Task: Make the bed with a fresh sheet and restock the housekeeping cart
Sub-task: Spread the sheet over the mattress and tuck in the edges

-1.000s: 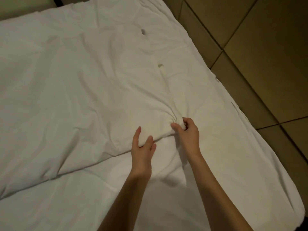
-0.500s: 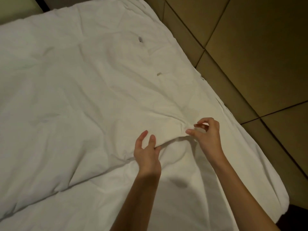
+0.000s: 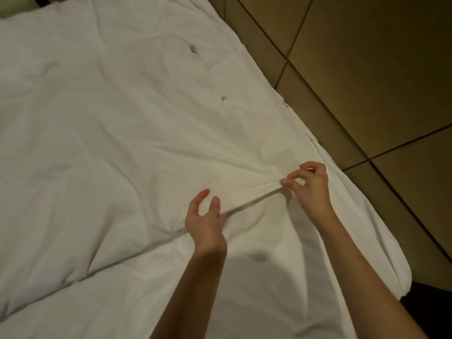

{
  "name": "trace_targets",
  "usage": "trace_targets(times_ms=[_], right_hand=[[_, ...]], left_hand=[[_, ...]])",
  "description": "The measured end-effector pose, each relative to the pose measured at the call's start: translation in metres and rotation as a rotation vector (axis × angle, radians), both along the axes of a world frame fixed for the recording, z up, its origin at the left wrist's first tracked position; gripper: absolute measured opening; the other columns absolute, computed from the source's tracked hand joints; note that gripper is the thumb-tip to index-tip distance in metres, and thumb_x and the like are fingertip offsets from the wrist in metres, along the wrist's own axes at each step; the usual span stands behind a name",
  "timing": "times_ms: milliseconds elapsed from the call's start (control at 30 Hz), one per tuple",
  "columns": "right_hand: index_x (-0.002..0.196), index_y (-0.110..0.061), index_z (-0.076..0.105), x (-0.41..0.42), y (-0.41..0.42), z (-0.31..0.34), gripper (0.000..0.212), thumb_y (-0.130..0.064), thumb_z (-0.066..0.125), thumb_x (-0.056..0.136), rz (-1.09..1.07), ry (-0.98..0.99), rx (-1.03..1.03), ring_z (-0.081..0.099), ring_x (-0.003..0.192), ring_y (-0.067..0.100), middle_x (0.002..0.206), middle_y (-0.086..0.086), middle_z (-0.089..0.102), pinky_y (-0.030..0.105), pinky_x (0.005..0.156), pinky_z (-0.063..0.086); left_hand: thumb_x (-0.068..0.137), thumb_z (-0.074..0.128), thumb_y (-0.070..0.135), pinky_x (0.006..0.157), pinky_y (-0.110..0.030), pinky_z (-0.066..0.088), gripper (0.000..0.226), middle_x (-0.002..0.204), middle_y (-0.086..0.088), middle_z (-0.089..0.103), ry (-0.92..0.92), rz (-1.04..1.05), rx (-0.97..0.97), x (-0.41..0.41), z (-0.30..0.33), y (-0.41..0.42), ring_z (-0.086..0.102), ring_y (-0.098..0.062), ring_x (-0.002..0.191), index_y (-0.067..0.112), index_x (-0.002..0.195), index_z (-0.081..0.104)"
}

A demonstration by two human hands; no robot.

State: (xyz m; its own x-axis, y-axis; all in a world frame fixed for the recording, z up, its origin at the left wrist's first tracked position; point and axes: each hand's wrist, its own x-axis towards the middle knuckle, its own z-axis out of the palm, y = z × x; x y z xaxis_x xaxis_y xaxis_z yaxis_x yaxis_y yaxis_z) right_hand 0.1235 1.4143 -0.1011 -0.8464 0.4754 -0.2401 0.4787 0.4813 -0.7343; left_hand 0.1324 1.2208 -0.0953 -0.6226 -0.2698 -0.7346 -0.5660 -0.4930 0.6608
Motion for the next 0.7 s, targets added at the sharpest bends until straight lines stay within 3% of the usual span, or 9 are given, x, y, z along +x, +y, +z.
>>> trace_targets(times_ms=[133,233,300,400,467,500,567,633,700], right_hand=[[0.086,-0.013,0.068,0.004,0.003,-0.006,0.002,-0.012,0.068,0.084,0.021,-0.113,0.085,0.046,0.116,0.020,0.128,-0.001,0.039,0.028,0.090,0.037],[0.131,-0.007,0.052,0.026,-0.018,-0.005,0.041,-0.015,0.060,0.091,0.021,-0.077,0.154,0.032,0.132,0.022,0.150,0.006,0.025,0.029,0.107,0.030],[0.141,-0.006,0.039,0.035,-0.043,0.000,0.051,-0.018,0.055,0.095,0.093,-0.019,0.270,0.023,0.138,0.023,0.154,0.010,0.021,0.035,0.115,0.019],[0.140,-0.004,0.040,0.036,-0.109,0.000,0.048,-0.024,0.049,0.097,0.299,0.013,0.356,0.022,0.141,0.029,0.152,0.016,0.028,0.050,0.115,0.009],[0.137,-0.005,0.045,0.034,-0.163,-0.001,0.054,-0.036,0.037,0.094,0.441,0.000,0.356,0.027,0.140,0.030,0.150,0.017,0.033,0.053,0.113,0.010],[0.137,-0.006,0.047,0.034,-0.191,-0.003,0.058,-0.039,0.030,0.092,0.512,0.003,0.362,0.029,0.139,0.030,0.149,0.017,0.034,0.054,0.112,0.011],[0.139,-0.010,0.044,0.035,-0.247,-0.007,0.061,-0.041,0.022,0.091,0.656,0.008,0.377,0.027,0.141,0.028,0.151,0.014,0.032,0.055,0.113,0.012],[0.144,-0.016,0.038,0.038,-0.302,-0.013,0.062,-0.044,0.016,0.092,0.767,0.010,0.372,0.019,0.144,0.023,0.154,0.009,0.027,0.054,0.115,0.007],[0.146,-0.022,0.032,0.045,-0.355,-0.020,0.063,-0.049,0.010,0.094,0.852,0.019,0.377,0.013,0.145,0.020,0.156,0.005,0.021,0.054,0.115,0.003]], left_hand=[[0.091,0.057,-0.002,0.089,-0.032,0.052,0.037,0.112,-0.010,0.063,0.038,-0.129,0.080,0.011,-0.017,0.000,0.064,-0.019,0.101,0.022,0.118,0.061],[0.088,0.060,-0.003,0.083,-0.023,0.048,0.051,0.090,-0.007,0.067,0.143,-0.300,-0.011,0.034,-0.019,-0.025,0.057,-0.009,0.080,0.019,0.134,0.053],[0.085,0.063,0.002,0.082,-0.021,0.044,0.053,0.092,0.005,0.070,0.208,-0.261,-0.080,0.052,-0.018,-0.051,0.052,-0.004,0.077,0.021,0.134,0.054],[0.085,0.061,0.000,0.075,-0.015,0.042,0.066,0.070,0.014,0.058,0.236,-0.070,-0.174,0.069,-0.012,-0.102,0.048,-0.003,0.067,0.031,0.139,0.041],[0.080,0.060,0.009,0.092,-0.028,0.045,0.076,0.105,-0.003,0.066,0.235,0.065,-0.237,0.076,-0.012,-0.144,0.056,-0.013,0.084,0.053,0.135,0.032],[0.081,0.060,0.008,0.100,-0.037,0.042,0.080,0.128,-0.016,0.056,0.208,0.117,-0.297,0.080,-0.012,-0.168,0.058,-0.019,0.095,0.060,0.132,0.028],[0.088,0.058,-0.003,0.103,-0.042,0.039,0.087,0.143,-0.030,0.035,0.178,0.205,-0.368,0.085,-0.013,-0.221,0.055,-0.024,0.103,0.061,0.131,0.019],[0.092,0.051,-0.006,0.105,-0.044,0.039,0.085,0.146,-0.029,0.031,0.215,0.280,-0.387,0.090,-0.016,-0.279,0.052,-0.020,0.107,0.059,0.131,0.013],[0.090,0.061,0.010,0.110,-0.050,0.035,0.085,0.153,-0.013,0.030,0.233,0.299,-0.447,0.098,-0.020,-0.341,0.050,-0.017,0.121,0.068,0.129,0.013]])
